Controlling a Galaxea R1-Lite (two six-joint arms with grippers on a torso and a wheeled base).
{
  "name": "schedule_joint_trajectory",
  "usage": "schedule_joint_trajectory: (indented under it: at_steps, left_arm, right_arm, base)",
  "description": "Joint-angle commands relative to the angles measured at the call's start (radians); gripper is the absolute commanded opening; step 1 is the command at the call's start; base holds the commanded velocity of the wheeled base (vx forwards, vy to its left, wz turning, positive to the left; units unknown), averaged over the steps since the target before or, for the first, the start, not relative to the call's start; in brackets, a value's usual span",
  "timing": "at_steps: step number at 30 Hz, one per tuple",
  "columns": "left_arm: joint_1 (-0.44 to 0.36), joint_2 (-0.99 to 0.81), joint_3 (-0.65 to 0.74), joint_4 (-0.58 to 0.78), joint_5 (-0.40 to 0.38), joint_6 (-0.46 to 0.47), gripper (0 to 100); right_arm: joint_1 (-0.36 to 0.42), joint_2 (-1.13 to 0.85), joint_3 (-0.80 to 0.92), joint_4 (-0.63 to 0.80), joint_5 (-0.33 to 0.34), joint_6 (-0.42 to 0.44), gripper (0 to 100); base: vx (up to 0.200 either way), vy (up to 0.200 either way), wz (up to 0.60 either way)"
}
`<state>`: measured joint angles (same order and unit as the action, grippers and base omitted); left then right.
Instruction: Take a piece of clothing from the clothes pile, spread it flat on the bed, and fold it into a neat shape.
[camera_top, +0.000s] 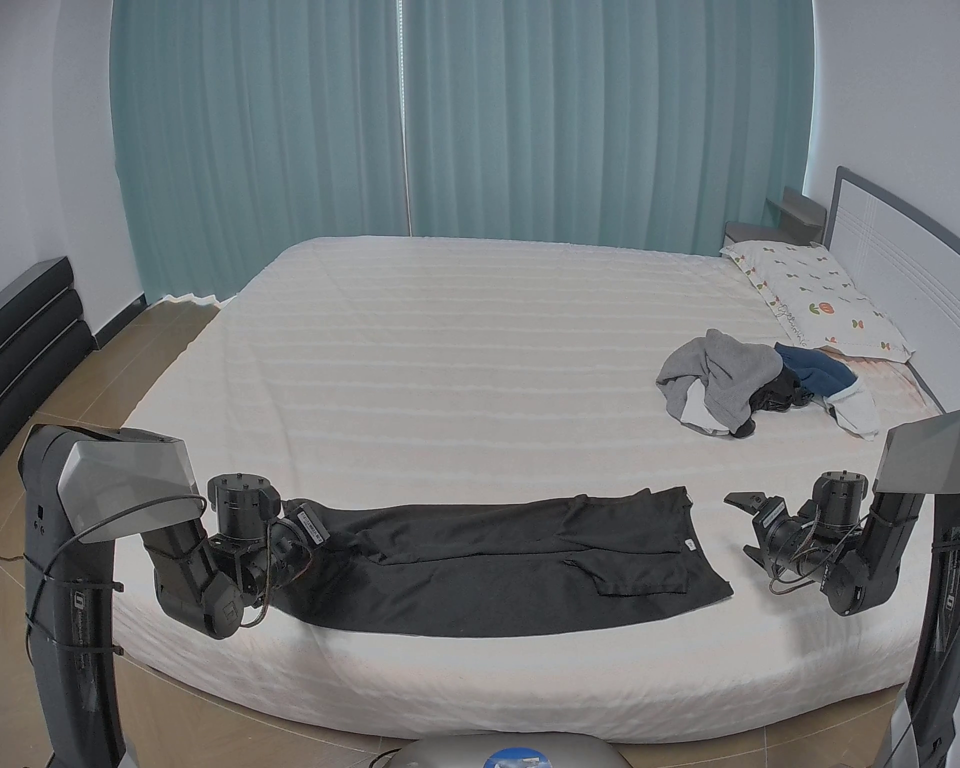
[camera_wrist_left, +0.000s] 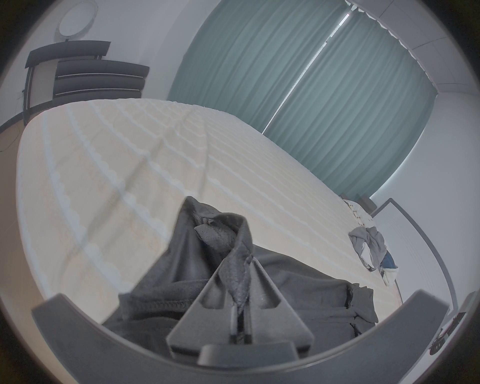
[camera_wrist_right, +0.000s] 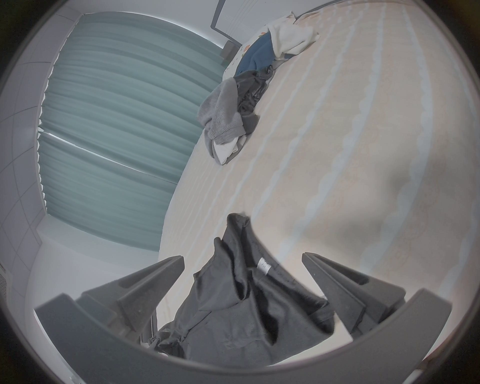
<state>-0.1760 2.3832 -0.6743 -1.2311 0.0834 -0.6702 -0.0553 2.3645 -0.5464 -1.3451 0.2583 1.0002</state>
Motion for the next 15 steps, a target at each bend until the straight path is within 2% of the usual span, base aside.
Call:
schedule_joint_trajectory:
  at_steps: [1,6,10,15]
  left_arm:
    - [-0.016,-0.055,-0.013,0.035,0.015,-0.002,0]
    - [-0.063,-0.121,-0.070,0.166,0.061,-0.002,0]
    - [-0.129,-0.160,-0.153,0.318,0.128,-0.002,0]
    - [-0.227,-0.191,-0.232,0.456,0.153,-0.006,0]
  right_arm:
    - [0.003,0.004,0.005,-0.003,-0.002,0.000,100]
    - [0.005,0.004,0.006,-0.002,-0.002,0.000,100]
    - [0.005,0.006,0.009,-0.003,-0.002,-0.002,100]
    - [0.005,0.006,0.009,-0.005,-0.002,-0.002,100]
  base:
    - [0.000,-0.200,0.00]
    - [0.000,-0.200,0.00]
    - [0.000,-0.200,0.00]
    - [0.000,-0.200,0.00]
